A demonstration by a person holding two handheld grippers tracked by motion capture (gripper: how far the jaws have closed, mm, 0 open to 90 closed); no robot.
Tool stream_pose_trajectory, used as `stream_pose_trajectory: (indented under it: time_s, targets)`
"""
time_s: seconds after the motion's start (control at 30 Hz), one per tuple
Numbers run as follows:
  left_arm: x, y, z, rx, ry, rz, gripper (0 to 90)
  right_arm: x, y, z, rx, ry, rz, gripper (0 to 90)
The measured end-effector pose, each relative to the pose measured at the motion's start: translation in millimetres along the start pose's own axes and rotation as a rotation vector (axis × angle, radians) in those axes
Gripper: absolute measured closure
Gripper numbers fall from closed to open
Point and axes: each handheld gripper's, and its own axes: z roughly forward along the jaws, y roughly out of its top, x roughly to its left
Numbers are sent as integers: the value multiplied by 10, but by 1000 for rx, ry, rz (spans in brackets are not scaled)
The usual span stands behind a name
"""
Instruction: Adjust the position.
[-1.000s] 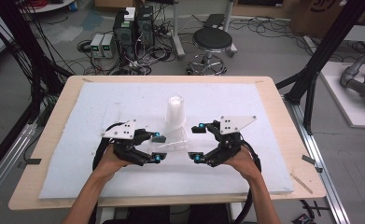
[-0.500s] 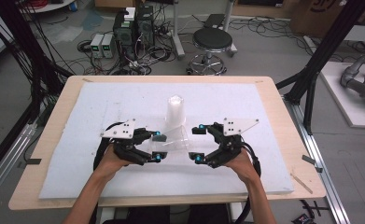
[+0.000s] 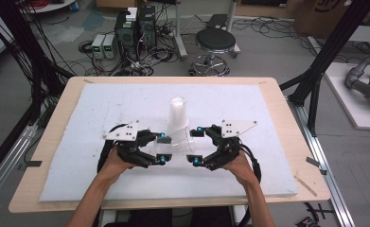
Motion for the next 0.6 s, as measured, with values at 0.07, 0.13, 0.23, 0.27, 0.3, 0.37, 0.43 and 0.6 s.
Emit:
stream_pose_trajectory:
  time_s: [0.07, 0.13, 0.23, 0.27, 0.3, 0.37, 0.43, 0.6]
  targets:
    - [-6, 2, 21, 5, -7, 5, 413, -4, -2, 24, -6, 1, 4, 144]
    - [-12, 1, 43, 9, -12, 7, 414, -7, -3, 46, -4, 6, 7, 145]
    - [-16, 0, 63, 14, -17, 9, 414, -13, -3, 89, -9, 13, 5, 146]
    - [-17, 1, 67, 14, -17, 9, 414, -14, -2, 101, -8, 18, 4, 146]
    - [-18, 1, 72, 12, -17, 10, 414, -13, -1, 110, -6, 20, 5, 147]
    - [-17, 5, 74, 16, -21, 12, 414, -14, -1, 131, -4, 26, 5, 147]
    - [-18, 4, 81, 17, -23, 13, 414, -15, -2, 144, -3, 29, 3, 148]
    - [-24, 2, 100, 18, -26, 13, 414, -11, -1, 178, -3, 46, 3, 157]
